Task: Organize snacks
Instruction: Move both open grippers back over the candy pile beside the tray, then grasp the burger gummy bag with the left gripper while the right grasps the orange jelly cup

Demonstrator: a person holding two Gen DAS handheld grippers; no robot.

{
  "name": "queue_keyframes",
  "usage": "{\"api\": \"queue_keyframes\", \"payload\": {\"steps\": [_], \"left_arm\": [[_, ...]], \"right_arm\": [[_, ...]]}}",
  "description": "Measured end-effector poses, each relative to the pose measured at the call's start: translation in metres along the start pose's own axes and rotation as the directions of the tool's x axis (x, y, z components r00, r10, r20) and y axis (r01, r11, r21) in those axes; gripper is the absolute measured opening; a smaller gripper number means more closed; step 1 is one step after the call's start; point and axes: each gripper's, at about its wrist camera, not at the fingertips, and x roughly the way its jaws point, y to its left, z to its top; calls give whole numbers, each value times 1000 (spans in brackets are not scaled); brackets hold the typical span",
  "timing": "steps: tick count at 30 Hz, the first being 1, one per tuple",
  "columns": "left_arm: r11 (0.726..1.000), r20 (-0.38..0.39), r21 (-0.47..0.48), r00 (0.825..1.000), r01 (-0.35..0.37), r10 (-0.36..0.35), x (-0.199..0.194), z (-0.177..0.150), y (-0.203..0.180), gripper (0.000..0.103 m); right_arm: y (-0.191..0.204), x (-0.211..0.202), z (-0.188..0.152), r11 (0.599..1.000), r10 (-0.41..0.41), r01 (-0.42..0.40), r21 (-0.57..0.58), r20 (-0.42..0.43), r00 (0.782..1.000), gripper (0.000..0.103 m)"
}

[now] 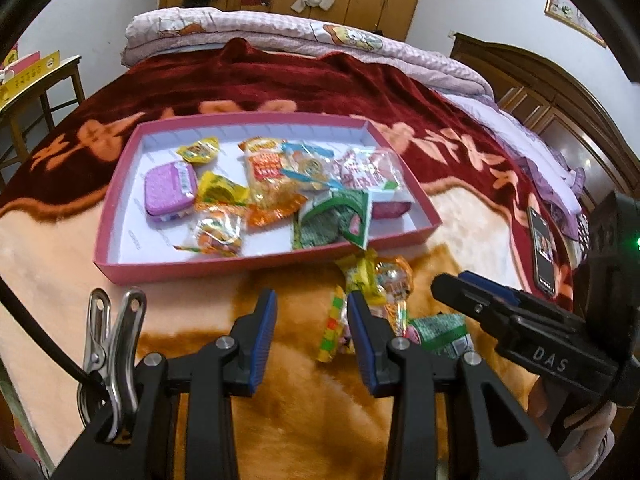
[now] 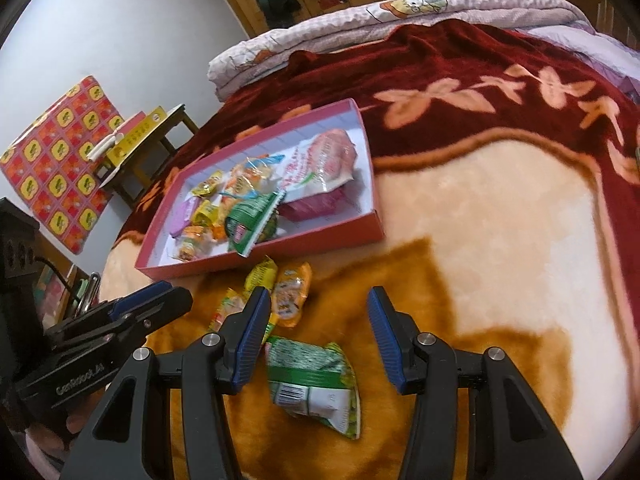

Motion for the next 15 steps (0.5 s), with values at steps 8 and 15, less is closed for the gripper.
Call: {"api": "queue_keyframes", "payload": {"steps": [8, 15], "left_arm": [[999, -51, -9, 997, 53, -54, 12, -6, -7, 44], [997, -78, 20, 995, 70, -68, 22, -13, -19, 49]], "right_arm": [[-5, 4, -4, 1000, 9, -8, 11, -14, 1000, 52], [-10, 5, -4, 1000, 16, -15, 27, -17, 1000, 52]]}}
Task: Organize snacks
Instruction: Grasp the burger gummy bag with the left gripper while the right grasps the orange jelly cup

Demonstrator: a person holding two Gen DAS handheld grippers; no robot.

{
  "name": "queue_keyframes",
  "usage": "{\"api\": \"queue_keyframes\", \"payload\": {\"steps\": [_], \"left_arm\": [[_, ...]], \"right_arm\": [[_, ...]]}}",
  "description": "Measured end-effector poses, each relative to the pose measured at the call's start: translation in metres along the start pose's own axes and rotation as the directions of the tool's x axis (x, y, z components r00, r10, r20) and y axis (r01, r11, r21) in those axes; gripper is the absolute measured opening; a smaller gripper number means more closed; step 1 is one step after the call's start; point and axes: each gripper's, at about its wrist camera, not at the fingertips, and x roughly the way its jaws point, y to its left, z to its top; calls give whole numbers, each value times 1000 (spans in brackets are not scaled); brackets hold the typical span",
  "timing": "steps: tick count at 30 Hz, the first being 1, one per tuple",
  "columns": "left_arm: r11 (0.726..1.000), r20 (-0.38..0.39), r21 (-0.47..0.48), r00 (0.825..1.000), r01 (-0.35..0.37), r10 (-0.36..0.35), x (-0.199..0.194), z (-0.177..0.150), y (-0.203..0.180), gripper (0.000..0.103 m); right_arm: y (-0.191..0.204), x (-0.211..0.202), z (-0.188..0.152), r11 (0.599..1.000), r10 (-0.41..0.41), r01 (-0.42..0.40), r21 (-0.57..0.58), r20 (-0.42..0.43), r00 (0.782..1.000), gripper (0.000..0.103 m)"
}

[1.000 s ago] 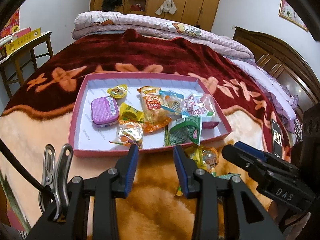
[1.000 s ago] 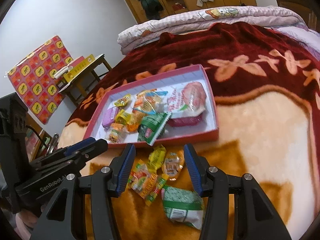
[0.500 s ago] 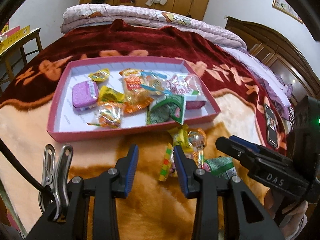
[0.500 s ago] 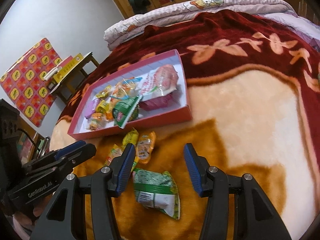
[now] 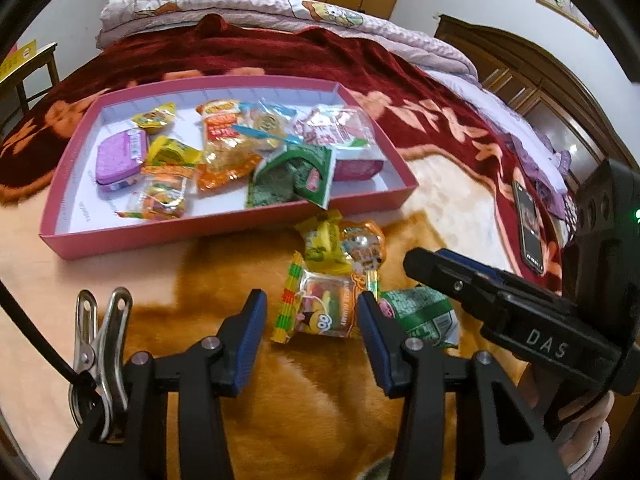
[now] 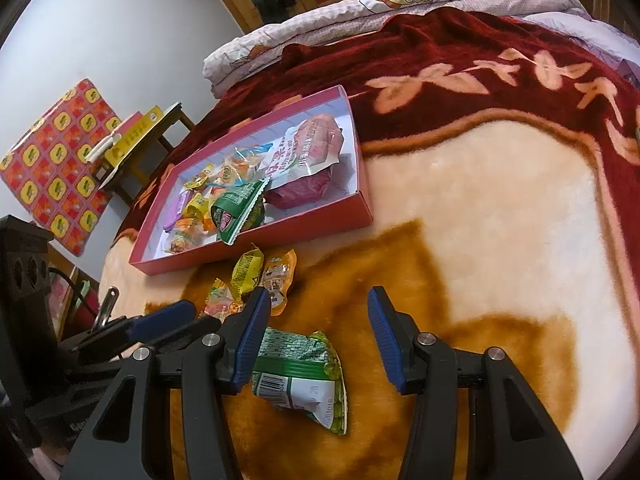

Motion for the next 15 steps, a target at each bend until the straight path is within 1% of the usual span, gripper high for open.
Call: {"api": "queue_keyframes", "payload": {"steps": [5, 10, 11, 12, 14, 15], "left_arm": [[1000, -11, 13, 1000, 0, 0, 9, -1, -7, 52], [1000, -11, 23, 1000, -7, 7, 15, -3, -11, 52], [1000, -6, 30, 1000, -5, 6, 15, -3, -11, 49], [1000, -5, 30, 1000, 3, -3, 14, -4, -11, 43], [1000, -6, 24, 1000, 16, -16, 13, -3, -10, 36], [1000, -5, 23, 1000, 18, -18, 13, -4, -10, 36]], "right_arm": [[-2, 2, -1, 1000, 5, -5, 9, -4, 1000, 52], [-2, 3, -2, 1000, 10, -10, 11, -8, 1000, 52], [-2, 4, -1, 1000, 10, -10, 12, -8, 1000, 52], [-2, 4, -1, 1000, 10, -10, 12, -8, 1000, 52], [-2, 4, -2, 1000, 10, -10, 12, -9, 1000, 52], [-2, 4, -1, 1000, 10, -10, 12, -10, 1000, 52]]}}
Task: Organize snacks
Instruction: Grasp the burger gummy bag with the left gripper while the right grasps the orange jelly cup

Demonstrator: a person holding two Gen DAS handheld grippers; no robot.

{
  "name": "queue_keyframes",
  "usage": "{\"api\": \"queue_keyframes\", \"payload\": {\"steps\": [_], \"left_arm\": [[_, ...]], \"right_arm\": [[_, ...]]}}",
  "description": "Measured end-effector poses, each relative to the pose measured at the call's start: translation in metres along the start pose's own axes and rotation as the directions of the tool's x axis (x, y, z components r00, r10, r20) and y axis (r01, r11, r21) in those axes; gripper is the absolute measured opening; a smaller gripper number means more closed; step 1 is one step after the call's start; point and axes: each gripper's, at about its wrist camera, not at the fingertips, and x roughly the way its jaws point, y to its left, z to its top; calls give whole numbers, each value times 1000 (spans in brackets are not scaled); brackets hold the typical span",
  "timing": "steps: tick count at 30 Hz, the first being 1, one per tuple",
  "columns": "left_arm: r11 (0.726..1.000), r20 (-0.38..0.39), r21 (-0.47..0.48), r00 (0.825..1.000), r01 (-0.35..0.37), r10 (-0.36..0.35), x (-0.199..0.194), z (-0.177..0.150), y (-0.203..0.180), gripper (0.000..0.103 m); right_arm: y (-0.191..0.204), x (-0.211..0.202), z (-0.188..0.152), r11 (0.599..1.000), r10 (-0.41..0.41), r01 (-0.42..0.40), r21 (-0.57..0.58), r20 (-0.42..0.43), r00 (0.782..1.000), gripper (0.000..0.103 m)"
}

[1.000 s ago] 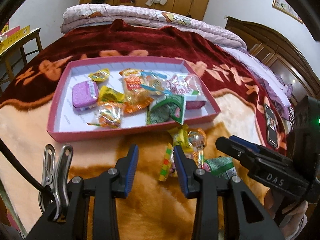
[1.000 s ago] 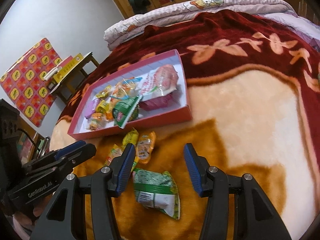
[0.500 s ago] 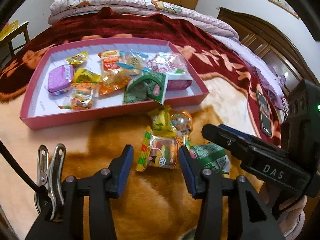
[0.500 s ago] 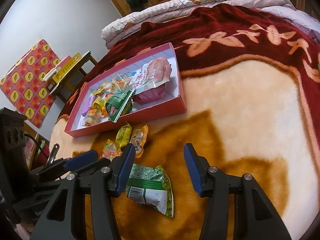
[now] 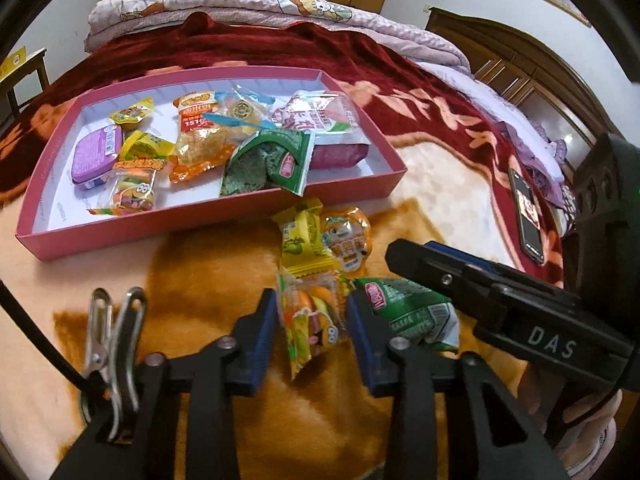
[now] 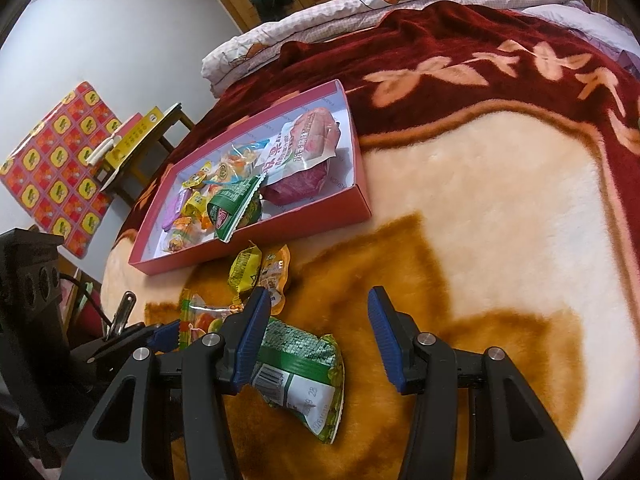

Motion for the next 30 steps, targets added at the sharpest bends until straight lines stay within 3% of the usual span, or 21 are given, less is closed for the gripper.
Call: {"api": "queue_keyframes", "payload": {"steps": [24, 30], "left_arm": [[996, 58, -62, 996, -68, 72, -20, -3, 35, 33], [996, 68, -58, 995, -64, 67, -23, -5, 37, 32]], "right_arm": [[32, 22, 2, 996, -22, 20, -88, -24, 999, 52], [37, 28, 4, 991, -58, 57, -119, -8, 998, 37]]}}
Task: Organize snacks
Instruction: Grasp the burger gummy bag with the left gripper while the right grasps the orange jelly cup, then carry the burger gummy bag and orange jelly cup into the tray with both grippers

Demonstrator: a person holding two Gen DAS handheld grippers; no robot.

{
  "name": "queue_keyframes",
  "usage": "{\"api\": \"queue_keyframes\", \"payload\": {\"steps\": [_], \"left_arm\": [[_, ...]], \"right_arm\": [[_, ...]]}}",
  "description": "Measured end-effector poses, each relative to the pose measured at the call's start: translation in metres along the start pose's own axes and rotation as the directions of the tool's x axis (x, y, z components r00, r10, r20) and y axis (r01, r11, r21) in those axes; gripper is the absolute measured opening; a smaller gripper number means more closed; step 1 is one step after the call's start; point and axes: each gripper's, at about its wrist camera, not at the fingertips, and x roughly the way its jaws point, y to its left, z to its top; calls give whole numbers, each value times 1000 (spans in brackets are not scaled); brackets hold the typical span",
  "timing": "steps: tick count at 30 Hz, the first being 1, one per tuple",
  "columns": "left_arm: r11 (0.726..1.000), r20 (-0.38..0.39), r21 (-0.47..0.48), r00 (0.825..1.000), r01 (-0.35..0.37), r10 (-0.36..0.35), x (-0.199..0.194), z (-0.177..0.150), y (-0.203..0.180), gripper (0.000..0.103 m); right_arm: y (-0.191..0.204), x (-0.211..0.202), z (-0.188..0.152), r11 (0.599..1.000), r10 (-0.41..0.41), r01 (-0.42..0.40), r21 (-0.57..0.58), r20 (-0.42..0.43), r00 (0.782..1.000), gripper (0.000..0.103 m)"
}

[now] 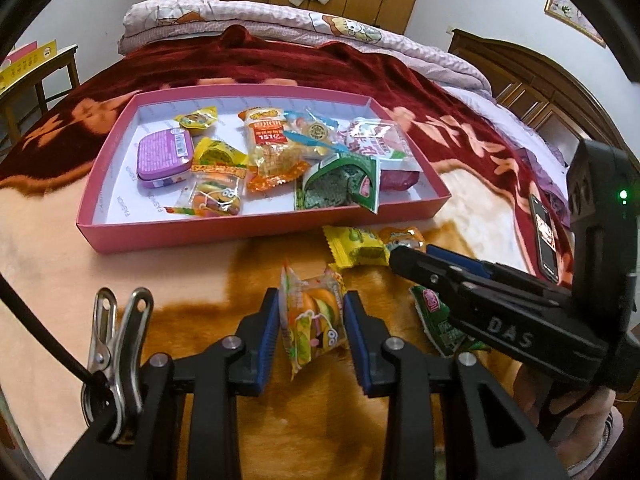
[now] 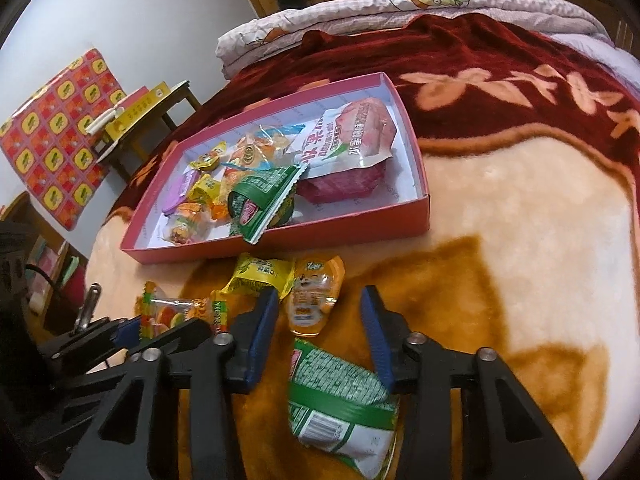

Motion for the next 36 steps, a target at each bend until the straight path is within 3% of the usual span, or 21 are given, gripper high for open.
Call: {"api": "queue_keyframes", "payload": {"steps": [5, 22, 36], "left_arm": [[1000, 7, -3, 1000, -4, 4, -3, 0, 1, 32], [1000, 51, -13, 999, -8, 9, -23, 3, 8, 32], [999, 100, -43, 994, -33, 37, -28, 39, 22, 32]], "right_arm": [[1, 0, -1, 1000, -13, 13, -24, 16, 1000, 22], [-1, -28, -1, 1000, 14, -12, -25, 82, 997, 22], [0, -41, 22, 999, 26, -22, -35, 136, 990, 22]]}}
